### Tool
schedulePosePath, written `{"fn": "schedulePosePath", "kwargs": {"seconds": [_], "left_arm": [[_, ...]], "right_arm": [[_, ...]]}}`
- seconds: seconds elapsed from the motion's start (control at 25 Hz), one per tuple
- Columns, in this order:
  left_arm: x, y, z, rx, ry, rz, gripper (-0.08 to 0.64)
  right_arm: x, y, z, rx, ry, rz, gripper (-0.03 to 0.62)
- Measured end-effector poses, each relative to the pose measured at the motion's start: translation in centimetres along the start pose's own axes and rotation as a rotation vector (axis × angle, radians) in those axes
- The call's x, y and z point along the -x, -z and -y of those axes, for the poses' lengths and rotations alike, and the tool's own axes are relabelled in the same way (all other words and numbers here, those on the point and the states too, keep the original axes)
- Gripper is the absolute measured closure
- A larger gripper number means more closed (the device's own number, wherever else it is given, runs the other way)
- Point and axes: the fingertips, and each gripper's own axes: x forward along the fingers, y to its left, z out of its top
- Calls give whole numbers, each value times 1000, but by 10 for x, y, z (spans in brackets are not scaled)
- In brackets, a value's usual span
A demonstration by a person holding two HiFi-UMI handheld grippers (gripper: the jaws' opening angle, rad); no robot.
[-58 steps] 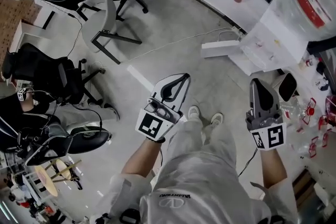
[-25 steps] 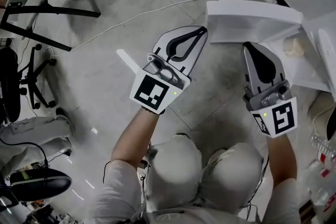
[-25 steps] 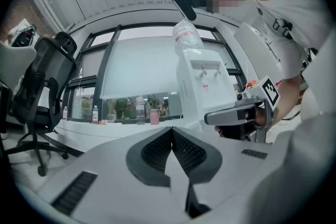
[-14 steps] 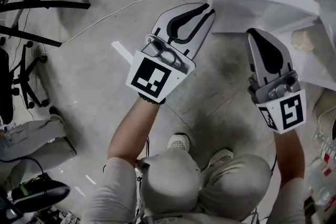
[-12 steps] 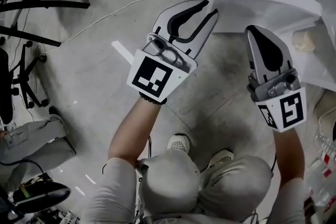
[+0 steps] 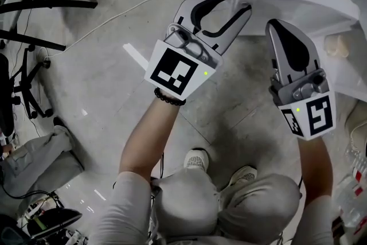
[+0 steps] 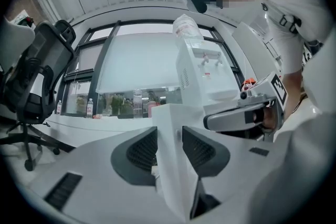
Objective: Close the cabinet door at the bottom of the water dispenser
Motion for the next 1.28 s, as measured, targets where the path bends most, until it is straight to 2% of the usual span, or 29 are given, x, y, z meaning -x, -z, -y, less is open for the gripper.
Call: {"fn": "schedulePosePath", "kwargs": {"seconds": [0.24, 0.4, 0.56, 0.84, 1.08, 1.28], "left_arm": [[-4, 4, -5, 53, 57, 43, 396], [-6, 10, -6, 92, 122, 57, 370], [-11, 15, -7, 69, 129, 54, 367], [-18, 14, -5, 75, 153, 54, 364], [-9, 8, 7, 72, 128, 57, 368], [0, 2, 29, 53, 48, 28, 370]], "right_arm": [[6, 4, 9, -23, 23, 6, 577], [8, 9, 8, -27, 24, 8, 577], [12, 15, 7, -29, 27, 5, 577], [18, 17, 7, -29, 43, -3, 577], [33, 25, 2, -2, 53, -30, 577], [61, 43, -4, 41, 91, -60, 577]]}}
